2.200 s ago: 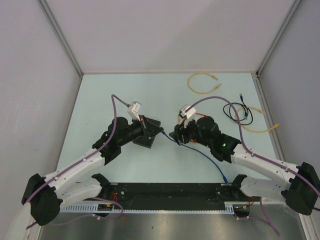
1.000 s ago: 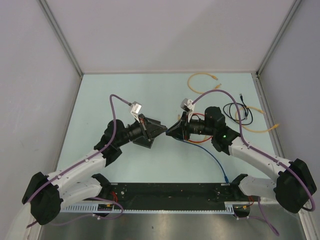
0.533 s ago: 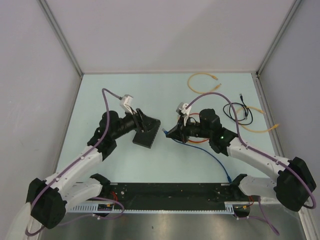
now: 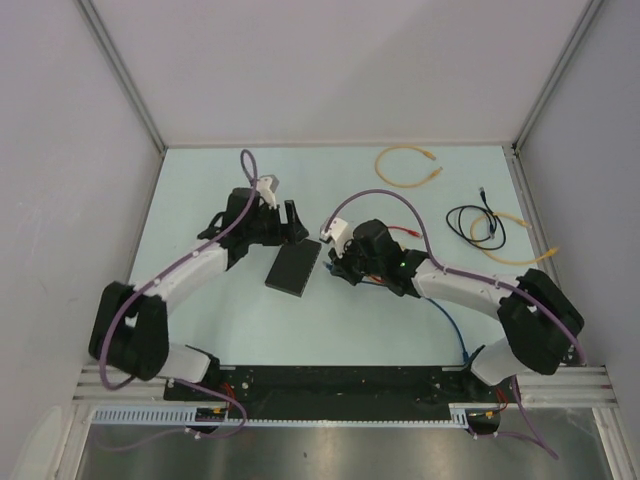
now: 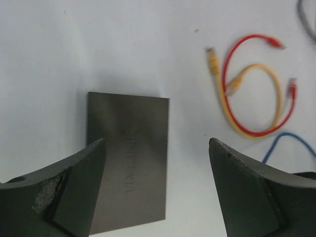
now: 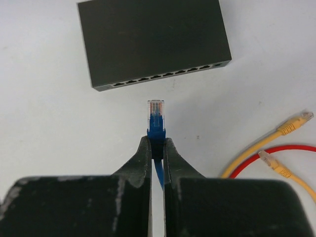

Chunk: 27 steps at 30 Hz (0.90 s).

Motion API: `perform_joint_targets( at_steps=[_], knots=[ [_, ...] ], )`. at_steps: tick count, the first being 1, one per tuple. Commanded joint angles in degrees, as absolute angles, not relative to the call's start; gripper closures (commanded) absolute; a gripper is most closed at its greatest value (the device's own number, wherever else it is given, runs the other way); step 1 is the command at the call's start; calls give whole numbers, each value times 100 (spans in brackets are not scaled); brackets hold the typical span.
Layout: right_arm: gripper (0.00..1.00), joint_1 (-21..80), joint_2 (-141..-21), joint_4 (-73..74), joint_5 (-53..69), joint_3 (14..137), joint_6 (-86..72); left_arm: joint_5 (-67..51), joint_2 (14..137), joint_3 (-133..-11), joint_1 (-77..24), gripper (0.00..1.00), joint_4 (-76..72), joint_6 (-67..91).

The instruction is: Insert the plug into the switch port

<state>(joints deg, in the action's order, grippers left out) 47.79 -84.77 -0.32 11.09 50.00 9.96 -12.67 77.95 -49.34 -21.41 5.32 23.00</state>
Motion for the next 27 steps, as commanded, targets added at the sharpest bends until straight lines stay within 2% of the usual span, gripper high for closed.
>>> perform_joint_targets(
  at_steps=[1,12,19,27],
  knots=[
    [100,4781,-9008,-158,616,5405,1432,-1212,8743,-5641,-2057,12,1054,1776],
    [100,4685,-10107,-281,431,6038,1775,-1028,10264,-6363,-1925,16,1371,1319],
    [100,4562,-10669,-158,431,6424,1854,-1037,10538,-6390,-1907,18,1468,880],
    [100,4526,-10863,474,238,6732,1837,-1441,10573,-6232,-1907,26,1389,466]
  ],
)
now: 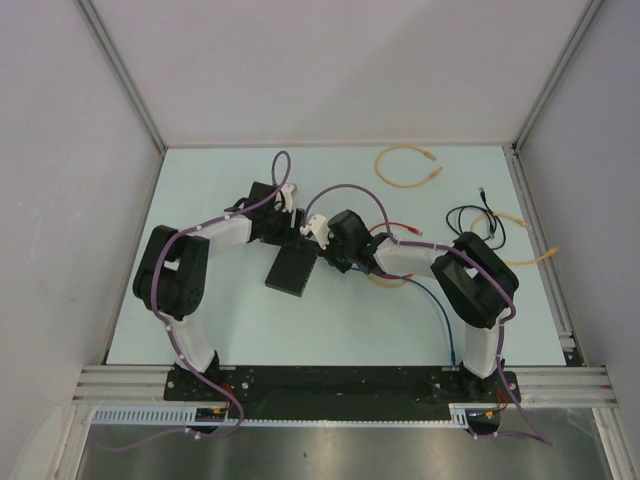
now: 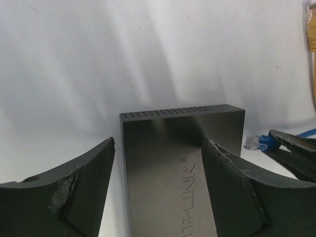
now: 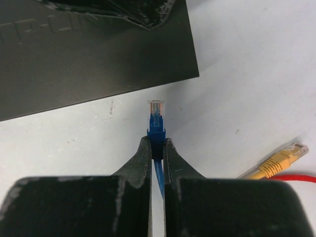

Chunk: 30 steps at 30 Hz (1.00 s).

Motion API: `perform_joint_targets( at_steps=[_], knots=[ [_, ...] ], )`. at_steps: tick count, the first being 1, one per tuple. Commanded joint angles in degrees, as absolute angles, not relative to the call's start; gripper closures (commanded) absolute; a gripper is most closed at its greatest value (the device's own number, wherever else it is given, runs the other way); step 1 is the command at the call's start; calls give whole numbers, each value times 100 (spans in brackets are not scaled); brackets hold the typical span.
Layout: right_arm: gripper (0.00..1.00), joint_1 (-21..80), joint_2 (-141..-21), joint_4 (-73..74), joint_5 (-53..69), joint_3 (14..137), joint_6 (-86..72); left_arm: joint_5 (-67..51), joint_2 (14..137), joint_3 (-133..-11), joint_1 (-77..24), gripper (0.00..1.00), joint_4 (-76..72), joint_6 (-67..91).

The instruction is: Insert the plug into the switch port

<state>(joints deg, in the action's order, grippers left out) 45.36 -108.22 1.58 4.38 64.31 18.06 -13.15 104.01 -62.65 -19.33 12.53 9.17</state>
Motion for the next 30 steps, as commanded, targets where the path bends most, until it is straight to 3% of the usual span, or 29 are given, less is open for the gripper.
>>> perform_joint_targets(
  at_steps=[1,30],
  knots=[
    [100,4526,-10872,527,229,6759,1820,-1546,10556,-6214,-1916,27,1336,448],
    [96,4562,-11004,413,659,7172,1187,-2100,10670,-6064,-2180,34,1213,466]
  ],
)
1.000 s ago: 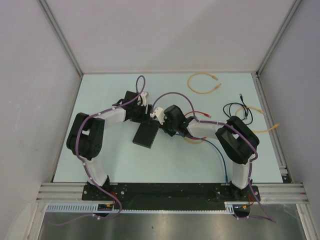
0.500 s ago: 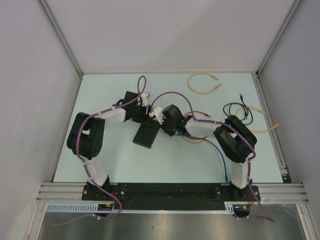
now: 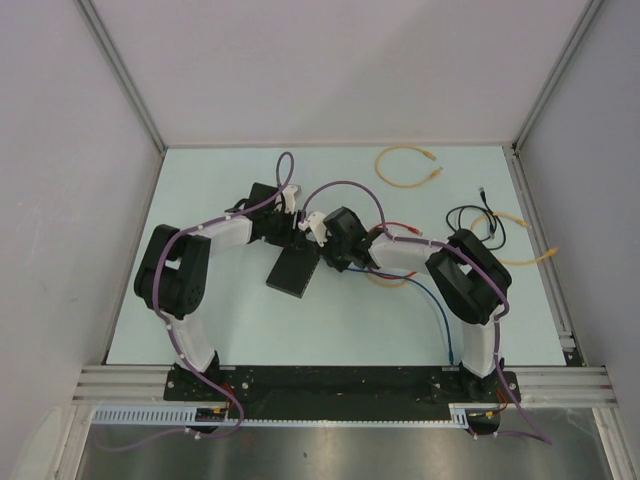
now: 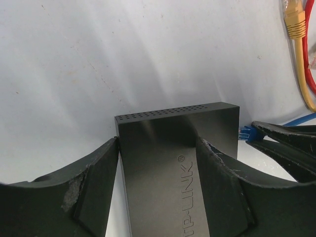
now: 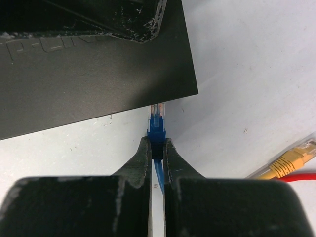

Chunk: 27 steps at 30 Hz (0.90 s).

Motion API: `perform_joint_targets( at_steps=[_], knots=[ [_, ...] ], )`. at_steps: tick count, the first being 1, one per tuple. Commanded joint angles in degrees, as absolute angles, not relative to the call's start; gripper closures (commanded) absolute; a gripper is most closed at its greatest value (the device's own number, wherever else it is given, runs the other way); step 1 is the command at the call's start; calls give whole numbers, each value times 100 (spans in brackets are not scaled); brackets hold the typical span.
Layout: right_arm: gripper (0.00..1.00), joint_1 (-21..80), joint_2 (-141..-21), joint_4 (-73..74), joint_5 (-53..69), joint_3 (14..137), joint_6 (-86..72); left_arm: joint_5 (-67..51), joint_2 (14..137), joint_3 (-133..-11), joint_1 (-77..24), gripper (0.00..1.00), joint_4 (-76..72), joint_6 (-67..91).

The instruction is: Insert the plug into the switch port

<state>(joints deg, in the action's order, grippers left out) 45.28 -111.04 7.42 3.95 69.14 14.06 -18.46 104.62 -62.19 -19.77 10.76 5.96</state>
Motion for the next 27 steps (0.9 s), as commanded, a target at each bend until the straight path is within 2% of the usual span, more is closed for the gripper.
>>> perform_joint_targets(
  at_steps=[1,9,27],
  knots=[
    [96,4562,-10987,378,659,7172,1169,-2101,10670,-6064,-2188,34,1230,457],
    [100,4755,-10793,246,167,7172,1555,-2083,10731,-6117,-2294,35,1353,413],
    [100,4807,-10608,-256,88,7216,1644,-2777,10652,-6038,-2610,41,1432,606]
  ],
)
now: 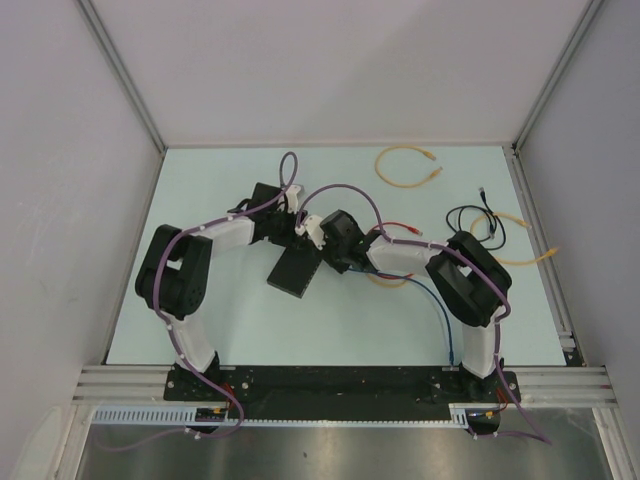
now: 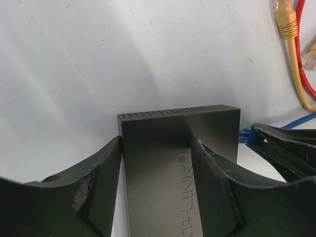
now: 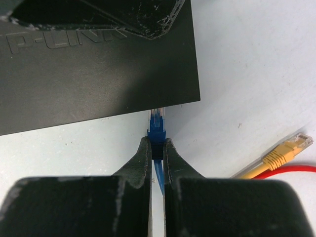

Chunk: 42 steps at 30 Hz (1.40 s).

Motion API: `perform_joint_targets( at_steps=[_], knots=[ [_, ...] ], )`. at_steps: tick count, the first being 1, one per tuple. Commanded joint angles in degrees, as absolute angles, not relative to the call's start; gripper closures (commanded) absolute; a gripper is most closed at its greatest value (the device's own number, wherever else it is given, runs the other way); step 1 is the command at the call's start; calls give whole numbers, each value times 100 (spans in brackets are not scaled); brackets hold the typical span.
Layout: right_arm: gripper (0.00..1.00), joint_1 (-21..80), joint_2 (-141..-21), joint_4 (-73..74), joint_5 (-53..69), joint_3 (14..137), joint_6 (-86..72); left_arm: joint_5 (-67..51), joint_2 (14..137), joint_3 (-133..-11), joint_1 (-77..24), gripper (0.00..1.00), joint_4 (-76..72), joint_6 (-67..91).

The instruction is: Insert the plug into the switch port

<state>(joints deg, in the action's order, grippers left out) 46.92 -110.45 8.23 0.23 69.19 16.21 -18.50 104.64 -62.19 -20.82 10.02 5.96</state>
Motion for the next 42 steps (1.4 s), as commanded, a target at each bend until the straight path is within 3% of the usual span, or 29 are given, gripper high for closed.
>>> perform_joint_targets(
  at_steps=[1,27,35,37,42],
  knots=[
    [100,4834,-10600,-168,44,7277,1626,-2786,10644,-6021,-2628,41,1424,624],
    [100,5150,-10573,-1608,123,7277,949,-3481,10187,-4983,-2751,47,905,2312],
    [100,5335,-10749,-978,193,7286,748,-2321,10169,-5370,-2147,41,1573,1828],
    [96,5309,-10801,-757,211,7286,633,-2259,10178,-5440,-2013,39,1634,1758],
    [70,5099,-10697,-35,79,7199,317,-1697,10064,-5581,-1863,31,1907,1512]
  ],
)
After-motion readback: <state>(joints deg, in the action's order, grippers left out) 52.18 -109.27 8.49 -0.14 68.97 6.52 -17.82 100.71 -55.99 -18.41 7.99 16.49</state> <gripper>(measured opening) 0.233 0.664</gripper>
